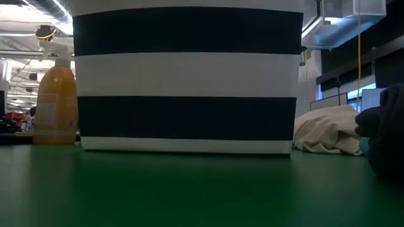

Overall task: Fold laundry
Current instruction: Put the green polo into the laundry bin

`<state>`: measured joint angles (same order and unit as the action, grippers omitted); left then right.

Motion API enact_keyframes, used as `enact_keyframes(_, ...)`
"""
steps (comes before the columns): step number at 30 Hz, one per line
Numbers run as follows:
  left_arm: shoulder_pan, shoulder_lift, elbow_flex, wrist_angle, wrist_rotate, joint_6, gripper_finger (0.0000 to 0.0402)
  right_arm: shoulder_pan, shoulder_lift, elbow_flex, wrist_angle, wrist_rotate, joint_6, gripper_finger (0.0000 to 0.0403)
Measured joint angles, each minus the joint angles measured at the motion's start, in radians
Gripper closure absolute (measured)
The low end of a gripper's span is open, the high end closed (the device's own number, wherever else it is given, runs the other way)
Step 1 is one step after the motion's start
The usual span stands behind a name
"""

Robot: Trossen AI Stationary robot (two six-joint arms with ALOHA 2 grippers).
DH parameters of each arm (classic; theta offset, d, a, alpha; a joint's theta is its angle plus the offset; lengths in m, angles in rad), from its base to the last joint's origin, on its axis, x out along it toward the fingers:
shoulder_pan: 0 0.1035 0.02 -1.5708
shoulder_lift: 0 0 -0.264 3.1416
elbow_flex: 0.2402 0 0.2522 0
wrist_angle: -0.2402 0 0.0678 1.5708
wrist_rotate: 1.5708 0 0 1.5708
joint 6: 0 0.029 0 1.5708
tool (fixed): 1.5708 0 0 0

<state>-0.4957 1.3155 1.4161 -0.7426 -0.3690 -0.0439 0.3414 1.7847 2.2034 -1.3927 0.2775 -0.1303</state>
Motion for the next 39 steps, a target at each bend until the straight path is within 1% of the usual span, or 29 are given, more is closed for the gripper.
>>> enact_keyframes(3,-0.026,0.0,-0.038,0.058,-0.035,0.0,0.0324,0.039,0.0,-0.054,0.033,0.006,0.006,0.0194)
enact_keyframes(5,-0.037,0.0,-0.063,0.082,-0.04,0.0,0.0324,0.061,0.002,-0.095,0.053,0.033,0.025,0.0194)
enact_keyframes(8,-0.049,0.001,-0.096,0.122,-0.04,-0.012,0.0324,0.095,-0.018,-0.181,0.04,0.086,0.122,0.0194)
enact_keyframes(10,-0.055,0.0,-0.118,0.159,-0.041,-0.032,0.0324,0.124,-0.062,-0.276,0.065,0.145,0.188,0.0194)
enact_keyframes(12,-0.062,0.0,-0.146,0.194,-0.041,-0.032,0.0324,0.16,-0.134,-0.397,0.155,0.196,0.227,0.0194)
enact_keyframes(15,-0.068,0.001,-0.18,0.242,-0.042,-0.032,0.0324,0.196,-0.248,-0.584,0.296,0.192,0.3,0.0194)
enact_keyframes(19,-0.068,0.0,-0.223,0.293,-0.079,-0.032,0.0324,0.234,-0.367,-0.79,0.412,0.127,0.46,0.0194)
enact_keyframes(21,-0.068,0.0,-0.238,0.315,-0.099,-0.032,0.0324,0.25,-0.401,-0.858,0.434,0.067,0.547,0.0194)
enact_keyframes(24,-0.068,0.0,-0.264,0.343,-0.129,-0.032,0.0324,0.257,-0.408,-0.924,0.423,-0.045,0.675,0.0194)
enact_keyframes(27,-0.066,0.0,-0.288,0.372,-0.151,-0.027,0.0324,0.257,-0.407,-0.978,0.427,-0.156,0.746,0.0194)
enact_keyframes(30,-0.055,0.0,-0.301,0.38,-0.168,-0.024,0.0324,0.254,-0.407,-1.02,0.419,-0.232,0.78,0.0194)
enact_keyframes(39,-0.003,0.001,-0.303,0.378,-0.169,-0.024,0.0324,0.254,-0.407,-1.031,0.354,-0.376,0.783,0.0194)
